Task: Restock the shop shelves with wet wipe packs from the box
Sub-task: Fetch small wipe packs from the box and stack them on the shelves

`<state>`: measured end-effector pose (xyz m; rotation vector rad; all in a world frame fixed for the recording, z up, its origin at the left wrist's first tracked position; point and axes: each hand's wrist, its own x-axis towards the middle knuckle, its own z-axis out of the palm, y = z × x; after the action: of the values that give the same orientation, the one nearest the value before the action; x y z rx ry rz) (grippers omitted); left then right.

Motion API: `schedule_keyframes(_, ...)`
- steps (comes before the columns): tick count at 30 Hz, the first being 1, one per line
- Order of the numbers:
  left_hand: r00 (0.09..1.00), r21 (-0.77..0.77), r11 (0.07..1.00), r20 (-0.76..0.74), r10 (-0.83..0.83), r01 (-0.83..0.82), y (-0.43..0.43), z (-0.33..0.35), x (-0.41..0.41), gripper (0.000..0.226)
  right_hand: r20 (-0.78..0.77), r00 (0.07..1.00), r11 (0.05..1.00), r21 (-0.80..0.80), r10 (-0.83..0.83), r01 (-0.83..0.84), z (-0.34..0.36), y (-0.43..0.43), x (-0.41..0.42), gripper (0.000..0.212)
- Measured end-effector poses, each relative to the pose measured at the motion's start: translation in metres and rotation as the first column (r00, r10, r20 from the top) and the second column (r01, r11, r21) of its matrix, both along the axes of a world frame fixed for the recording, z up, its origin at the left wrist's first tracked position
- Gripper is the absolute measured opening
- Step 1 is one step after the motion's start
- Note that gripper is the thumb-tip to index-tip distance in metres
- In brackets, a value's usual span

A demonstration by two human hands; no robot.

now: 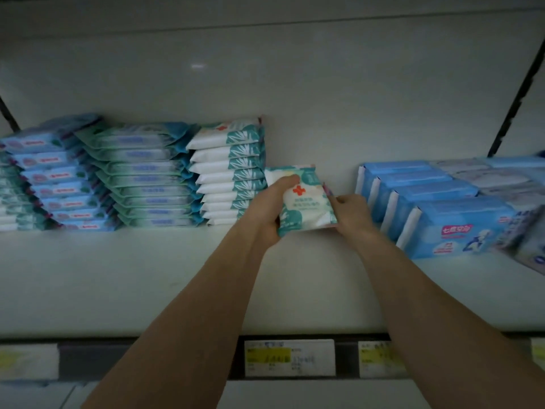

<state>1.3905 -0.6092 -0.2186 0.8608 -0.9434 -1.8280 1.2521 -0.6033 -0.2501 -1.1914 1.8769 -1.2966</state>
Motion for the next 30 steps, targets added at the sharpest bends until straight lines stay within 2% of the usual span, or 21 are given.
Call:
schedule_keyframes(2,0.999,-0.018,1.000,0.033,0.011,-0.010,-0.009,0.003,-0.007,0.012,0.082,0.996,0.999,0.002,0.039,-0.039,0.002,0.002,-0.004,0.047)
schedule_keyframes(5,0.999,-0.039,0.999,0.047,0.019,-0.017,-0.020,0.003,-0.011,0.011,0.094,0.991,0.995,0.004,0.094,-0.095,0.002,0.002,-0.008,0.041)
schedule_keyframes(8,0.999,-0.063,0.998,0.033,0.026,-0.024,-0.023,0.001,-0.011,0.013,0.159,0.983,0.996,-0.013,0.093,-0.092,0.000,-0.002,-0.009,0.029)
schedule_keyframes(10,0.999,-0.082,0.996,0.029,0.020,-0.017,-0.024,0.000,-0.009,0.014,0.149,0.985,0.996,-0.009,0.091,-0.091,-0.002,-0.005,-0.008,0.027)
schedule_keyframes(12,0.999,-0.102,0.995,0.040,0.014,-0.010,-0.025,0.000,-0.007,0.015,0.050,0.994,0.996,0.001,0.093,-0.094,-0.005,-0.007,-0.009,0.027)
schedule_keyframes(15,0.997,-0.108,0.994,0.077,0.021,-0.012,-0.024,0.000,-0.006,0.016,-0.187,0.978,0.995,0.042,0.094,-0.088,-0.007,-0.005,-0.011,0.023)
schedule_keyframes(18,0.996,-0.103,0.994,0.081,0.032,-0.023,-0.022,0.001,-0.006,0.016,-0.252,0.968,1.000,-0.024,0.014,-0.021,0.000,-0.001,-0.010,0.023)
schedule_keyframes(20,0.999,-0.106,0.994,0.043,0.009,-0.005,-0.022,0.003,-0.006,0.019,-0.116,0.988,0.981,-0.179,-0.099,0.077,0.012,0.003,-0.009,0.023)
schedule_keyframes(21,1.000,-0.104,0.995,0.026,-0.007,0.010,-0.021,0.004,-0.007,0.020,0.011,0.995,0.968,-0.230,-0.095,0.095,0.018,0.004,-0.008,0.029)
schedule_keyframes(23,0.999,-0.102,0.994,0.026,-0.038,0.041,-0.020,0.005,-0.007,0.023,0.202,0.979,0.977,-0.212,0.013,0.031,0.030,0.011,-0.003,0.033)
schedule_keyframes(26,0.993,-0.110,0.992,0.108,-0.052,0.064,-0.022,0.005,-0.007,0.026,0.265,0.948,0.980,-0.143,0.176,-0.141,0.033,0.016,0.002,0.020)
schedule_keyframes(28,0.983,-0.116,0.990,0.173,-0.064,0.084,-0.023,0.007,-0.005,0.028,0.347,0.919,0.976,-0.173,0.187,-0.133,0.033,0.014,0.001,0.013)
schedule_keyframes(30,0.951,-0.177,0.980,0.306,-0.035,0.093,-0.025,0.009,-0.005,0.022,0.414,0.898,0.977,-0.205,0.147,-0.065,0.032,0.011,-0.002,0.012)
